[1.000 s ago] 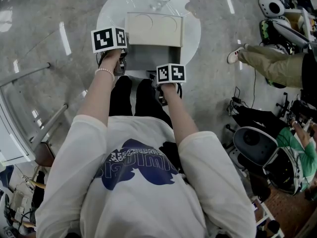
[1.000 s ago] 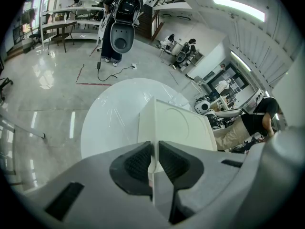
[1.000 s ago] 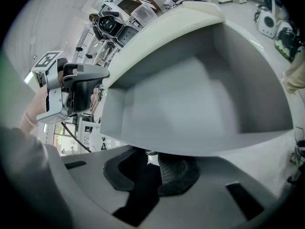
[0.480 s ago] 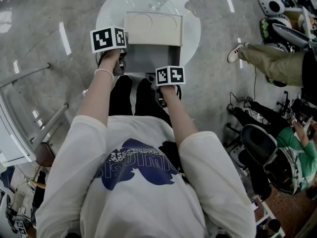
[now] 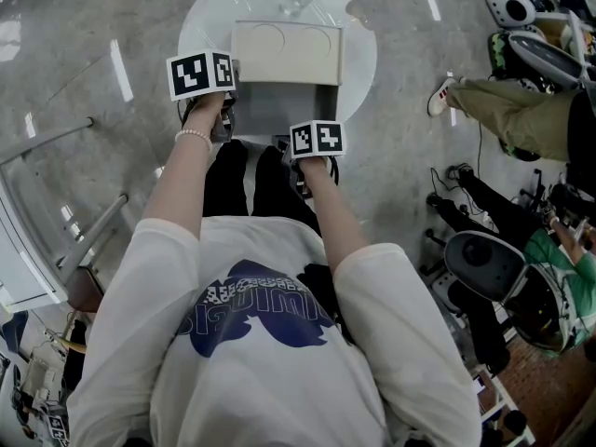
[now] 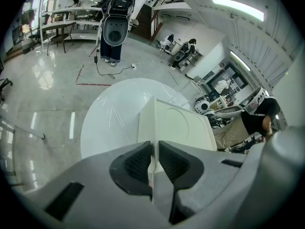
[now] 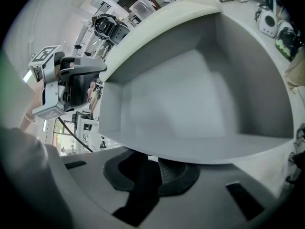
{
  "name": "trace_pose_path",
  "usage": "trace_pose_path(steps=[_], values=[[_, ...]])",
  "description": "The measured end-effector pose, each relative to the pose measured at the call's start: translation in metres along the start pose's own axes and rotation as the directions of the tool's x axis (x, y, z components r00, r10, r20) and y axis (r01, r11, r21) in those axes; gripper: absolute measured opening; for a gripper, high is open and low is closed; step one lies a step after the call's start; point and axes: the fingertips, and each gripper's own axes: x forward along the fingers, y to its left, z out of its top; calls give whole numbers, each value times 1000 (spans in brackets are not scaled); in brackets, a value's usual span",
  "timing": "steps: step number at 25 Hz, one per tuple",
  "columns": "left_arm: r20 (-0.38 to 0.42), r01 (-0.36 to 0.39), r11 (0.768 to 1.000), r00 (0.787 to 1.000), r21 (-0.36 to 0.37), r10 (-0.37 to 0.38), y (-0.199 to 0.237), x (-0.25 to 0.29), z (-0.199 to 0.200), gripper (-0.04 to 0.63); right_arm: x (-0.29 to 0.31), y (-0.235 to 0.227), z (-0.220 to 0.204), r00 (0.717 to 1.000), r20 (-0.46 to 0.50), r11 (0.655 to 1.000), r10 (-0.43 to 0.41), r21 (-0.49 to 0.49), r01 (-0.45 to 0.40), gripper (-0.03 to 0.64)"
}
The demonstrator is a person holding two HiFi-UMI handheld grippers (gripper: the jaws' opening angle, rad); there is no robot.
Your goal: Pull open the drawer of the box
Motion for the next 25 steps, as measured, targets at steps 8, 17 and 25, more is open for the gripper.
trace_pose_path(steps=[8, 17, 25], values=[[15, -1, 1000, 1000, 11, 1, 0, -1, 6, 58, 0, 4, 6, 998, 46, 999, 41, 16, -41, 69], [30, 104, 994, 994, 25, -105, -6, -1, -1, 58, -44, 10, -16, 973, 102, 971, 206, 99, -216, 284], [263, 211, 977, 942, 23, -209, -7, -58, 20, 109, -180, -22, 47, 845, 454, 905, 282, 168, -392, 287]])
